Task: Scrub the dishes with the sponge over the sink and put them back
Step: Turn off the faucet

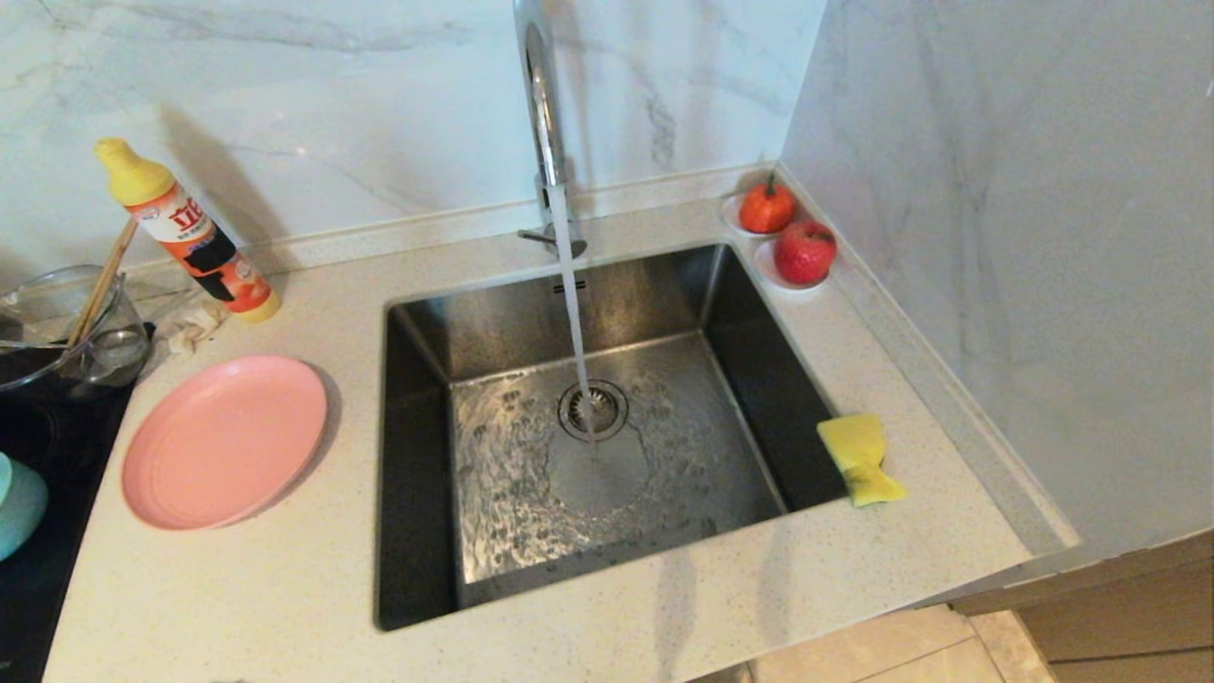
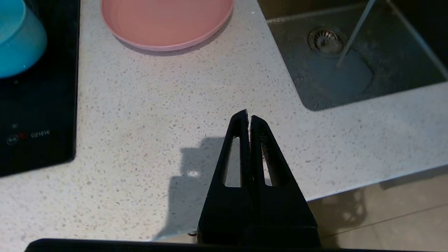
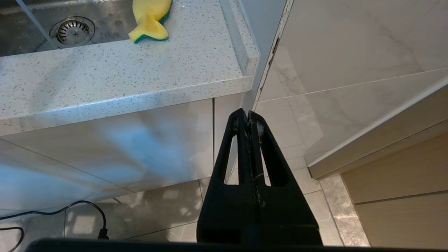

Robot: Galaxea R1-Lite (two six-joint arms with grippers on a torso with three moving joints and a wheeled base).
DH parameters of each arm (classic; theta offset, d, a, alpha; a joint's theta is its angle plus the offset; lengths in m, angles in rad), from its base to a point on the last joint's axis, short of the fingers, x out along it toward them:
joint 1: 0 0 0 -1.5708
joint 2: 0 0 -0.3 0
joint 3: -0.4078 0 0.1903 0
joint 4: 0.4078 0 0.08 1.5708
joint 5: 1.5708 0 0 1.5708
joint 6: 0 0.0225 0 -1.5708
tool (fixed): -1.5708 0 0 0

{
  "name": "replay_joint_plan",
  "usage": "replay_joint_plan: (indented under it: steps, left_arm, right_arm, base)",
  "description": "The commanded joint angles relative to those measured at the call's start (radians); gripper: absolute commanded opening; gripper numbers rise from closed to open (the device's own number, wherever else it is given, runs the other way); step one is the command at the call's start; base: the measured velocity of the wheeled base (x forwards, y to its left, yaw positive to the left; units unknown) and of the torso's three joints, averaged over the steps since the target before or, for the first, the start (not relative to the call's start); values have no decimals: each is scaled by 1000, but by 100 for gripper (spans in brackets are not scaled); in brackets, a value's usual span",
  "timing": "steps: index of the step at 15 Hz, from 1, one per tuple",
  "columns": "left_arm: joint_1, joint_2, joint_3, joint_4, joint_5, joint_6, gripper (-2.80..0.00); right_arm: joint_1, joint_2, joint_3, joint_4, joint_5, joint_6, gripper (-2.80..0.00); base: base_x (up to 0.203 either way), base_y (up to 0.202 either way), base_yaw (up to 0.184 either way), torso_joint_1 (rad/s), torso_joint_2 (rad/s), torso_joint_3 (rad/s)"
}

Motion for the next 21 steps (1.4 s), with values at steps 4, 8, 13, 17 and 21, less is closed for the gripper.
replay_joint_plan:
  steps: [4,8,13,17,21]
  left_arm:
    - [1,98,-313,61,-45,50,-280]
    - [0,481,-640,79,-91,49,-280]
    - [-16,1076,-996,99,-160,-108,-280]
    - [-95,1484,-1343,172,-177,-322,-280]
    - [-192,1721,-1513,205,-188,-511,-280]
  right_arm:
    - [0,3,0,-1,0,1,-280]
    - [0,4,0,-1,0,1,-280]
    - [0,2,0,-1,0,1,-280]
    - [0,4,0,-1,0,1,-280]
    - [0,2,0,-1,0,1,-280]
  base:
    - [0,0,0,0,0,0]
    - [0,0,0,0,0,0]
    - [0,0,0,0,0,0]
    - [0,0,0,0,0,0]
    - [0,0,0,0,0,0]
